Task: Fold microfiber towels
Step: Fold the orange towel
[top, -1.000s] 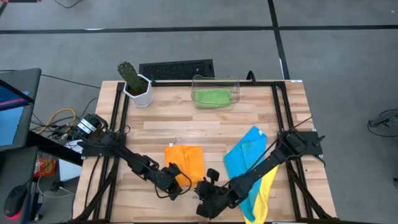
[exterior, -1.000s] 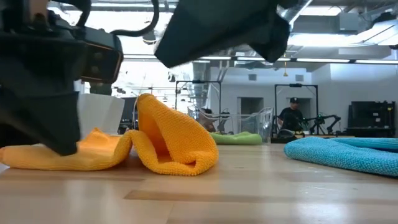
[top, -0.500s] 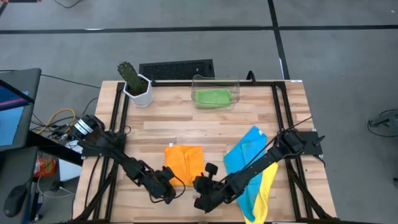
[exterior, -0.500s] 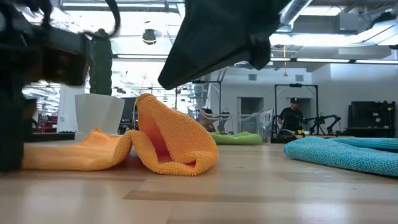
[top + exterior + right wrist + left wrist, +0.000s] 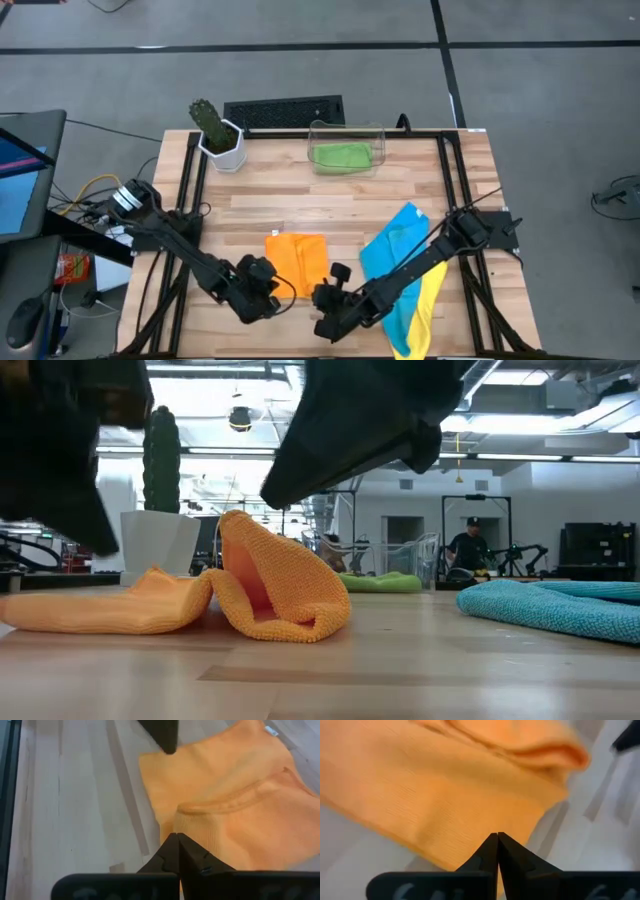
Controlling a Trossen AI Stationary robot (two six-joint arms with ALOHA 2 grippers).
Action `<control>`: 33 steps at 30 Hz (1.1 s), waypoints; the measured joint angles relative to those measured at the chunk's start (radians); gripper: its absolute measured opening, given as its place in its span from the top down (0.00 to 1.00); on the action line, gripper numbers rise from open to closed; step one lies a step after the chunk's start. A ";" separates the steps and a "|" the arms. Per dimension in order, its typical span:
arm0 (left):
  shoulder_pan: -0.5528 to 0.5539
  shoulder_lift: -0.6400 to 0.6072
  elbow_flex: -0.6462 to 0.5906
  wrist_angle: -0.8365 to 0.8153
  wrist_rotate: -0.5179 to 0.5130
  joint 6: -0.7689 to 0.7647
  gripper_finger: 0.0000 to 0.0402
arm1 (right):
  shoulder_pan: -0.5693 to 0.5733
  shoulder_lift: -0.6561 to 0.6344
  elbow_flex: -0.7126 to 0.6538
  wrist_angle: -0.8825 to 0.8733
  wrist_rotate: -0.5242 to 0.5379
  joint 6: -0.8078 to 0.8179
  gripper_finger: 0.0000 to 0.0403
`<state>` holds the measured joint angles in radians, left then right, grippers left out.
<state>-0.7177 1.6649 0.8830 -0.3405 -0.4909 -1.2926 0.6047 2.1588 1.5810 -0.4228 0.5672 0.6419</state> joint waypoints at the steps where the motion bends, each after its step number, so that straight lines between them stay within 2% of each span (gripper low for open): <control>1: -0.001 0.016 0.001 0.011 0.012 0.003 1.00 | 0.001 -0.003 0.000 -0.012 -0.002 0.005 0.95; 7: -0.024 0.108 0.004 0.020 0.084 -0.024 1.00 | -0.002 -0.022 0.002 -0.051 0.017 -0.008 0.93; 12: -0.067 0.131 0.007 0.004 0.088 -0.124 1.00 | -0.036 -0.020 0.001 -0.065 0.024 -0.021 0.95; 17: -0.095 0.121 0.005 0.003 0.086 -0.202 1.00 | -0.066 0.004 0.001 -0.005 -0.055 -0.095 0.95; 21: -0.111 0.121 0.005 0.009 0.084 -0.248 1.00 | -0.077 0.029 -0.004 0.007 -0.084 -0.098 0.94; 24: -0.118 0.119 0.004 0.022 0.074 -0.271 1.00 | -0.078 0.069 0.006 0.086 -0.097 -0.129 0.94; 30: -0.122 0.121 0.005 0.066 0.076 -0.283 1.00 | -0.105 0.115 0.003 0.132 -0.193 -0.175 0.95; 33: -0.121 0.121 0.005 0.068 0.074 -0.283 1.00 | -0.119 0.098 0.008 0.127 -0.188 -0.189 0.94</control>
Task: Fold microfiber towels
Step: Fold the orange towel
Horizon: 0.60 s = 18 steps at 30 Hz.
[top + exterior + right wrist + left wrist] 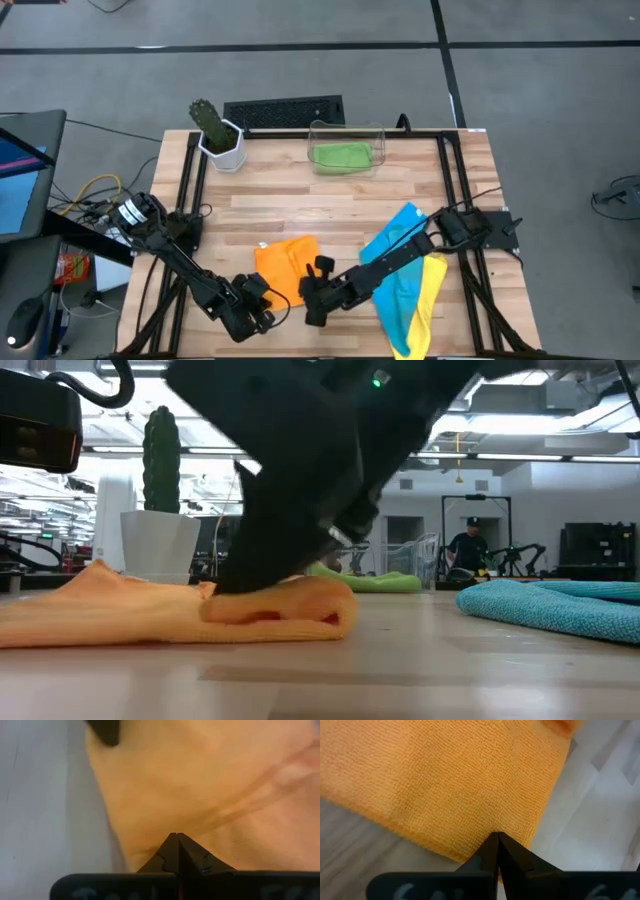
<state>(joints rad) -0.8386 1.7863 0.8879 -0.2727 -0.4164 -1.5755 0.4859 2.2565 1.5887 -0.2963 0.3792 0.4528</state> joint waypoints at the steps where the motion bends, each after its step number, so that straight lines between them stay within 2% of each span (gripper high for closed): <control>1: 0.000 0.000 0.000 0.001 0.000 -0.002 1.00 | 0.001 -0.023 -0.002 -0.016 0.026 -0.021 0.94; 7: 0.001 0.001 0.000 0.024 -0.003 -0.015 1.00 | 0.011 -0.181 0.000 -0.099 0.202 -0.047 0.95; 10: 0.002 -0.007 -0.001 0.038 0.003 -0.013 1.00 | 0.026 -0.209 -0.030 -0.127 0.212 -0.019 0.95; 18: 0.004 -0.116 -0.002 -0.018 -0.009 0.007 1.00 | 0.133 -0.207 -0.203 -0.082 0.199 0.190 0.96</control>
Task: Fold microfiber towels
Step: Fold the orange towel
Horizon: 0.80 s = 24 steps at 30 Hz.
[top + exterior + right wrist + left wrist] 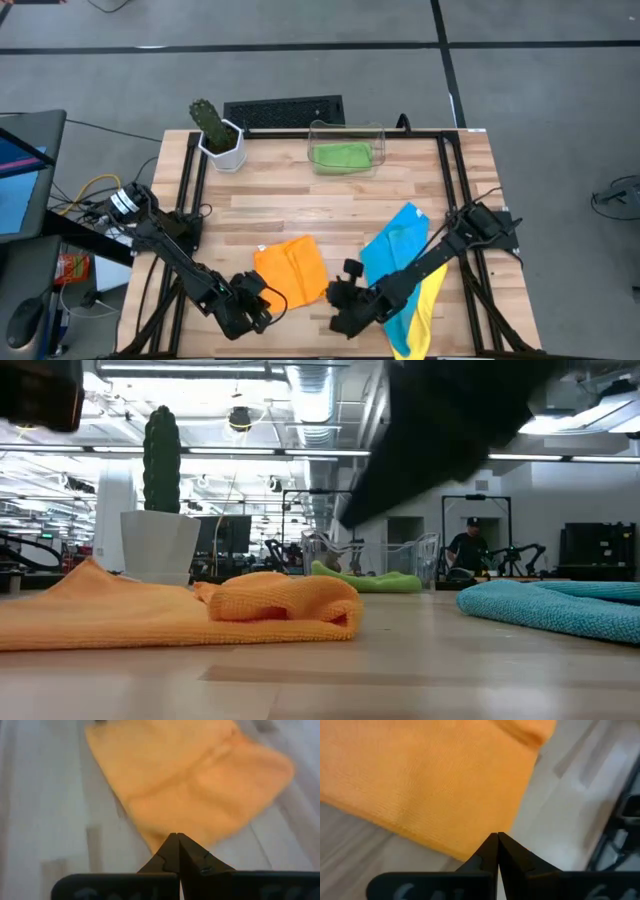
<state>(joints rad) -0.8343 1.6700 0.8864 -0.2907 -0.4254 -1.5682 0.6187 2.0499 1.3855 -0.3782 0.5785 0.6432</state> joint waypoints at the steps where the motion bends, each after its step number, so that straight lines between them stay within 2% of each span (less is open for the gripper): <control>1: 0.002 -0.014 0.000 0.002 -0.012 0.002 1.00 | 0.006 0.000 -0.016 0.018 0.000 0.003 0.96; 6: 0.030 -0.050 0.001 0.053 -0.157 0.064 1.00 | -0.001 0.000 -0.083 0.153 -0.001 0.012 0.95; 10: 0.111 -0.040 0.002 0.135 -0.203 0.236 1.00 | -0.028 0.000 -0.096 0.206 -0.012 0.021 0.95; 14: 0.214 -0.030 0.002 0.202 -0.181 0.446 1.00 | -0.041 0.000 -0.098 0.199 -0.032 0.011 0.96; 19: 0.319 -0.031 0.002 0.209 -0.206 0.597 1.00 | -0.026 0.000 -0.098 0.191 -0.041 0.023 0.94; 21: 0.360 -0.015 0.002 0.242 -0.172 0.665 1.00 | -0.014 0.000 -0.098 0.188 -0.044 0.027 0.95; 24: 0.400 0.023 0.002 0.328 -0.061 0.759 1.00 | -0.003 0.000 -0.098 0.183 -0.046 0.029 0.96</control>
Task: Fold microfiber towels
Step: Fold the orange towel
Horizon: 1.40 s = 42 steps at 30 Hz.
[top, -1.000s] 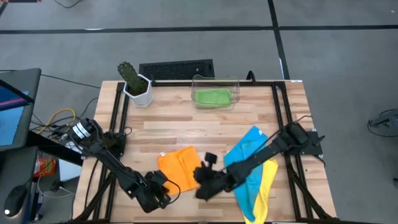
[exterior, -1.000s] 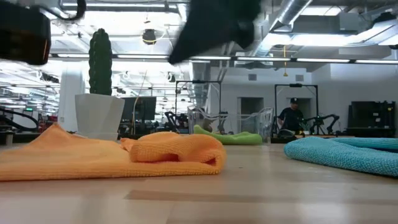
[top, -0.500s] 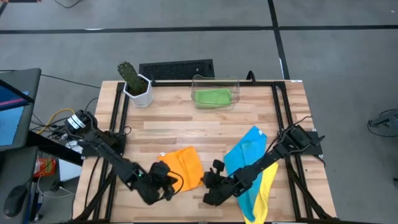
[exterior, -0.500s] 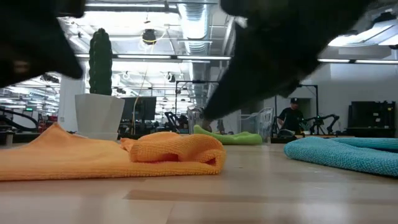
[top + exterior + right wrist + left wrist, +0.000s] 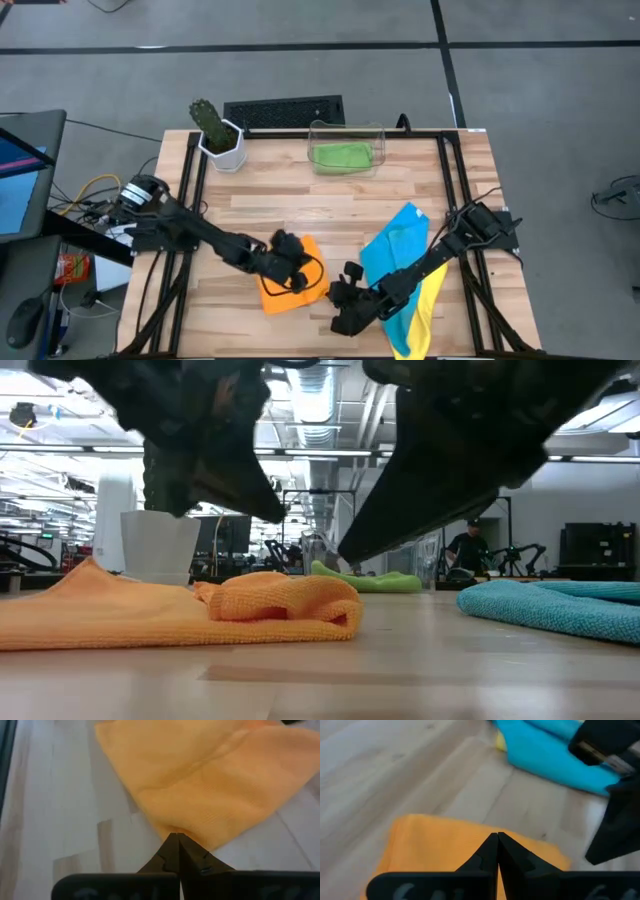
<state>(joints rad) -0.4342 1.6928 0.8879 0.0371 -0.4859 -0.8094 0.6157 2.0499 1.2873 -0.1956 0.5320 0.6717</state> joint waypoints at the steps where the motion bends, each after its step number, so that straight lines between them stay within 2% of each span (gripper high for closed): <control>1: 0.009 0.019 0.002 0.052 0.048 0.021 1.00 | 0.003 0.000 0.000 -0.007 0.000 0.001 0.96; 4: 0.018 0.066 0.000 0.063 0.137 0.041 1.00 | 0.007 0.000 0.000 -0.016 0.001 0.003 0.95; 18: 0.027 0.094 0.000 0.005 0.154 0.033 1.00 | -0.009 0.061 0.003 0.031 -0.027 0.014 0.95; 25: 0.027 0.093 0.001 -0.098 0.164 0.044 1.00 | 0.001 0.060 0.003 -0.085 -0.064 0.064 0.94; 30: 0.027 0.094 0.001 -0.144 0.149 0.046 1.00 | 0.035 0.059 0.003 -0.103 -0.075 0.075 0.96; 37: 0.027 0.094 0.001 -0.151 0.150 0.038 1.00 | 0.081 0.037 -0.001 -0.111 -0.053 0.066 0.94; 42: 0.027 0.093 0.001 -0.129 0.197 0.010 1.00 | 0.091 0.024 0.000 -0.065 -0.002 0.016 0.96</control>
<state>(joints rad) -0.4076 1.7853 0.8886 -0.0917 -0.2885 -0.7998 0.7065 2.0737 1.2877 -0.2605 0.5298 0.6881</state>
